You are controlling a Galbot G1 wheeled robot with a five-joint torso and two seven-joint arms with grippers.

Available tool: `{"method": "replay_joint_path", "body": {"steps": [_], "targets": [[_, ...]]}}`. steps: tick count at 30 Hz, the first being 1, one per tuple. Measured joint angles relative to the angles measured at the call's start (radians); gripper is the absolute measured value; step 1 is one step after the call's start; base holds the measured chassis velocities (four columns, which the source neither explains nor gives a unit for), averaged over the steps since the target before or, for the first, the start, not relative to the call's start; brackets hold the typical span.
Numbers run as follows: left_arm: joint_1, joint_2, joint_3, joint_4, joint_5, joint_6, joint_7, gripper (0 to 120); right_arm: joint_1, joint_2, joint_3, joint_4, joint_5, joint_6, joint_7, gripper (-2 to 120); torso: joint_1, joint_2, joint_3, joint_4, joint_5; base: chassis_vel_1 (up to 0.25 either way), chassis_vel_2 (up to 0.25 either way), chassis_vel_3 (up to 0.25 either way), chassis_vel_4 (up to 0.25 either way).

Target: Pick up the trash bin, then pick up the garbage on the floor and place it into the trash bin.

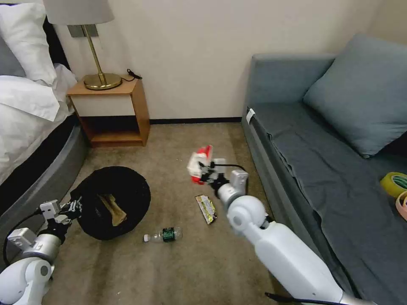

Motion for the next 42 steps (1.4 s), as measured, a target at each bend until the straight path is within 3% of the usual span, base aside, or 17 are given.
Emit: {"method": "replay_joint_path", "body": {"steps": [8,20,31,42], "targets": [[0.010,-0.018,0.022,-0.042,0.004,0.005,-0.018,4,0.089,0.081,-0.167,-0.011,-0.026,0.022,-0.009,0,0.000,0.000,0.000,0.0001,-0.0001,0.000,0.000,0.000,0.000],[0.025,-0.030,0.030,-0.068,0.001,0.005,-0.021,4,0.088,0.144,-0.278,-0.083,-0.097,0.022,-0.026,0,0.000,0.000,0.000,0.0000,0.0000,0.000,0.000,0.000,0.000],[0.058,-0.035,0.015,-0.120,-0.042,0.011,-0.018,4,0.085,0.205,-0.318,-0.261,-0.178,0.053,-0.051,0,0.000,0.000,0.000,0.0000,0.0000,0.000,0.000,0.000,0.000],[0.063,-0.045,0.018,-0.133,-0.060,0.016,-0.018,4,0.081,0.207,-0.329,-0.315,-0.222,0.060,-0.058,1,0.000,0.000,0.000,-0.0001,0.0000,0.000,0.000,0.000,0.000]]}}
